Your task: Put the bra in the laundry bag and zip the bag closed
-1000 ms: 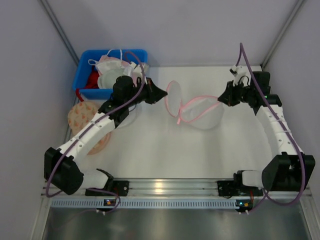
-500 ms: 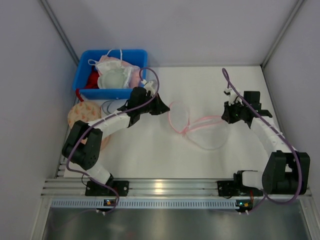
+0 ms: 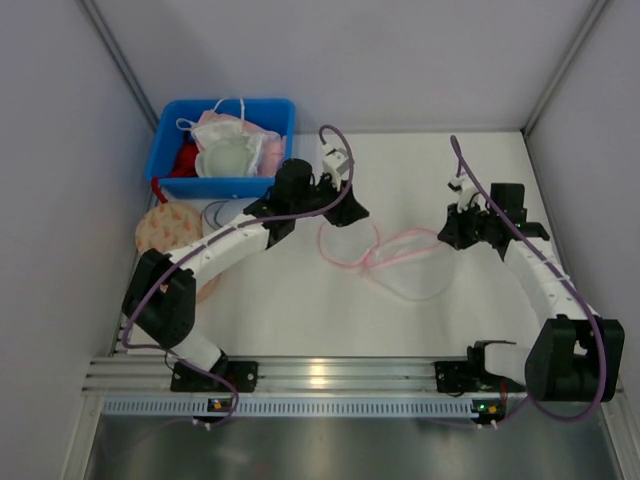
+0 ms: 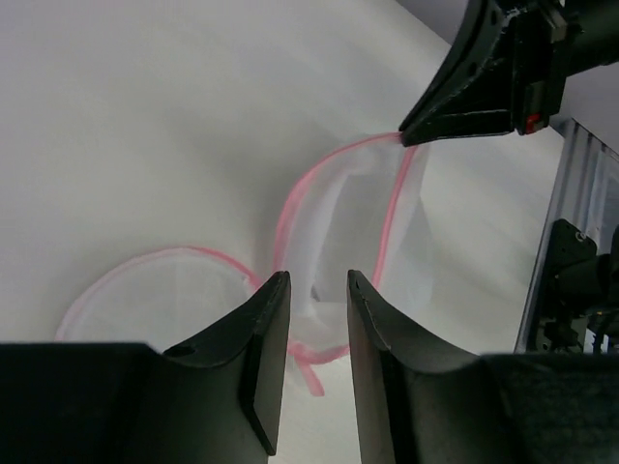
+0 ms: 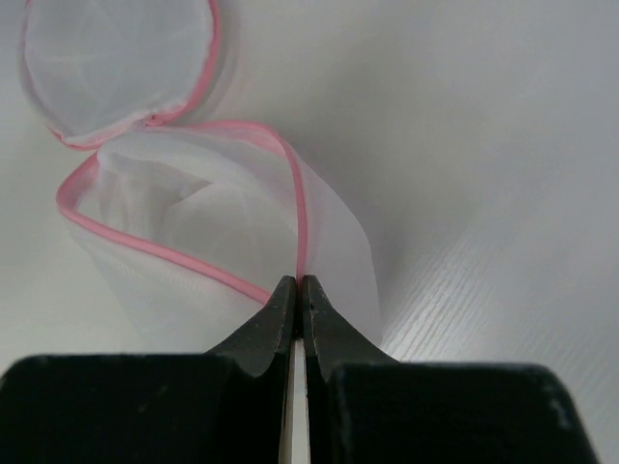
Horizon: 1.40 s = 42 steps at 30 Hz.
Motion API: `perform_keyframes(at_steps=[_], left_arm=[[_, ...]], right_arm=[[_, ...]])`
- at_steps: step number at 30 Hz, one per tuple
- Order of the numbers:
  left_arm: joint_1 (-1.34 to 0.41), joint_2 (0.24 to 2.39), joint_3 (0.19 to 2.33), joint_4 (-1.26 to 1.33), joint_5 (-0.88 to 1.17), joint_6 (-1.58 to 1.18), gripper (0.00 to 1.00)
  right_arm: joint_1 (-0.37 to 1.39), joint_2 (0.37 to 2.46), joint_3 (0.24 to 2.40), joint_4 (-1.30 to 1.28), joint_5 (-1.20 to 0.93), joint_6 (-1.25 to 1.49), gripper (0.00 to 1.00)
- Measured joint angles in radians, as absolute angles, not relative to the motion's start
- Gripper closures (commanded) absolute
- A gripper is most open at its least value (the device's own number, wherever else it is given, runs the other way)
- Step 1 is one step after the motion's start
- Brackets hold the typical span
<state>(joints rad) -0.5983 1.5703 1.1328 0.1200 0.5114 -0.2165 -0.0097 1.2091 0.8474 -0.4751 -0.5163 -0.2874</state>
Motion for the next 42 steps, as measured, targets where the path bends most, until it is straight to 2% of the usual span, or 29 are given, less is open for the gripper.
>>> perform_keyframes(at_steps=[6,15,23,27,35,36,39,40,41,42], left_arm=[[-0.654,1.797,1.317,0.092,0.657,-0.19,0.55],[-0.582,2.127,1.557,0.086,0.927,-0.184,0.48],[-0.578,2.168,1.586,0.086,1.076,-0.17,0.43],[-0.59,2.169,1.586,0.086,1.088,-0.145,0.39],[-0.602,2.197,1.586,0.094,1.085,-0.094,0.38],[-0.603,2.202,1.586,0.093,1.084,-0.086,0.38],[-0.606,2.227,1.586,0.093,1.079,-0.072,0.47],[-0.608,2.233,1.586,0.095,1.076,-0.071,0.54],[-0.61,2.238,1.586,0.096,1.069,-0.072,0.65],[-0.611,2.244,1.587,0.099,1.06,-0.078,0.72]], right_arm=[[-0.01,1.18,0.847,-0.487,-0.588,-0.331,1.0],[-0.01,1.09,0.859,-0.512,-0.693,-0.503,1.0],[-0.01,1.102,0.895,-0.54,-0.714,-0.578,1.0],[-0.01,1.132,0.931,-0.547,-0.732,-0.604,1.0],[-0.01,1.184,0.965,-0.557,-0.778,-0.63,1.0],[-0.01,1.19,0.971,-0.557,-0.781,-0.632,1.0],[-0.01,1.206,0.982,-0.556,-0.794,-0.635,1.0],[-0.01,1.21,0.984,-0.553,-0.797,-0.635,1.0],[-0.01,1.214,0.987,-0.554,-0.799,-0.636,1.0],[-0.01,1.219,0.989,-0.554,-0.802,-0.636,1.0]])
